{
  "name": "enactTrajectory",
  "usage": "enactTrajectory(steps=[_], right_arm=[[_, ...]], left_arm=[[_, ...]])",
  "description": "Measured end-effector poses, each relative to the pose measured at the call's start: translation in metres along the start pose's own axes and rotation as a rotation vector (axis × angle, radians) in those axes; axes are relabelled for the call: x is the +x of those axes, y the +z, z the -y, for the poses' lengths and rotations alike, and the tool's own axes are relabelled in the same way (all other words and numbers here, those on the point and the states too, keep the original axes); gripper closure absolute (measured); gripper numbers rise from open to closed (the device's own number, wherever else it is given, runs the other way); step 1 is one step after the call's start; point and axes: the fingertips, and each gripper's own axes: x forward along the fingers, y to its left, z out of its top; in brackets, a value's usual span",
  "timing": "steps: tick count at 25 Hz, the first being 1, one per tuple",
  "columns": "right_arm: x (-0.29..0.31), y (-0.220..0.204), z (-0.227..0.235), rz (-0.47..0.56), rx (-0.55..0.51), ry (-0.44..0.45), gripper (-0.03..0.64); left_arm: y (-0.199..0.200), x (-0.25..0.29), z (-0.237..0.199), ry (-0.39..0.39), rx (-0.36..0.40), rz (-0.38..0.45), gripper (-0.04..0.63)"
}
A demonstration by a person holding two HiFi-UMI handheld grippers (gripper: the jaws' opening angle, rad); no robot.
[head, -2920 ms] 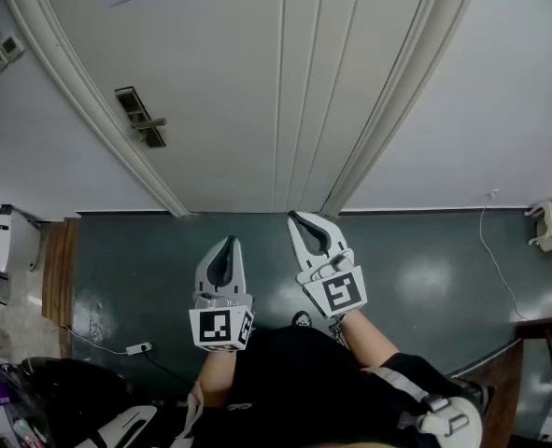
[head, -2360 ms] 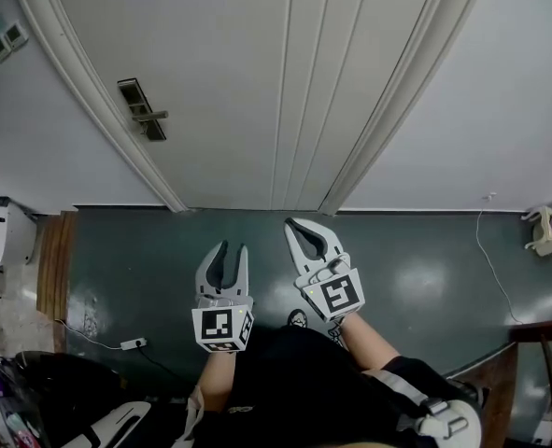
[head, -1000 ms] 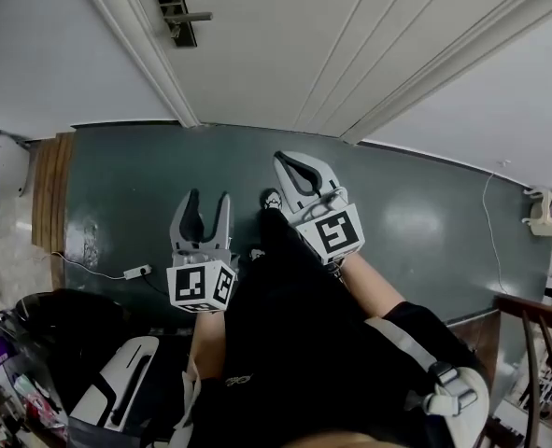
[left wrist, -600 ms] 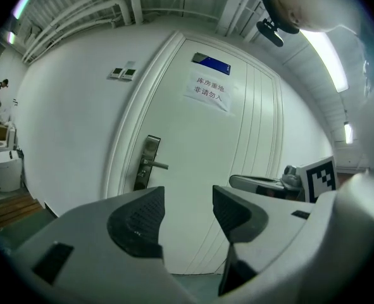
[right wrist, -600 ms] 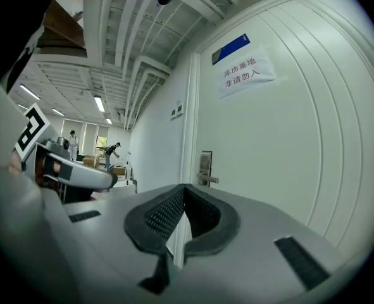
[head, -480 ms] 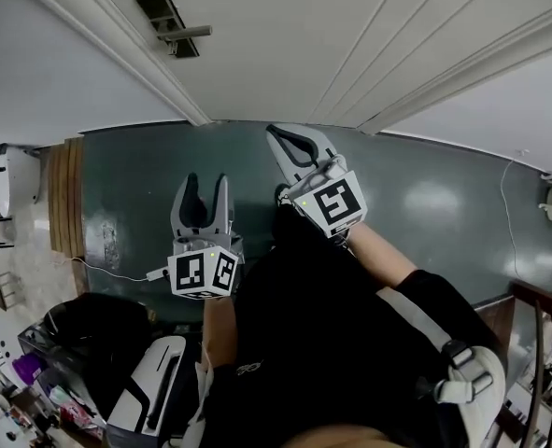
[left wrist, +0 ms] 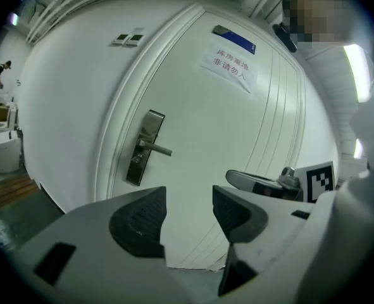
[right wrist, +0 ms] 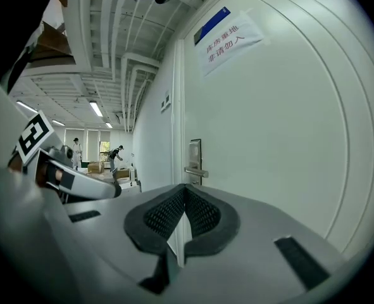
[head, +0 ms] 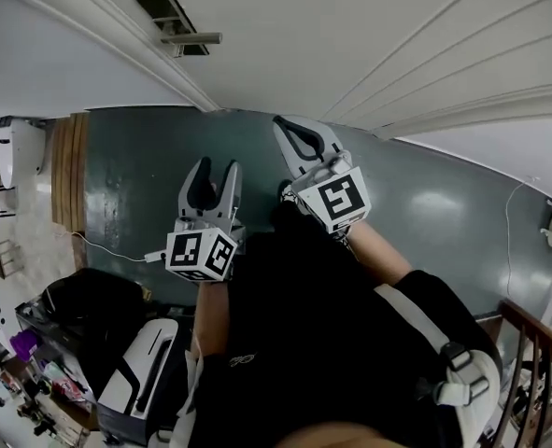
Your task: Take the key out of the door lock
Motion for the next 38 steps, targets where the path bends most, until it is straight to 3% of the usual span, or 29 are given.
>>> enactTrajectory(steps=[8, 15, 24, 38], right_arm=[[0.045, 0.004, 0.017, 0.024, 0.018, 0.047, 0.609], [0.079, 0.013, 0.015, 0.023, -0.013, 0.049, 0.609], [0.144, 0.037, 0.009, 0.029, -0.063, -0.006, 0.609], [0.211, 0.031, 0.007, -0.019, -0.012, -0.184, 0.609]], left_arm=[[0.015, 0.034, -0.027, 0.054, -0.005, 0.009, 0.371], [0.033, 0.058, -0.064, 0.038, -0.127, 0.053, 0.371], [0.068, 0.100, -0.124, -0.064, -0.165, 0.045, 0.372], [0.077, 0.166, -0.197, -0.262, -0.201, -0.088, 0.372]])
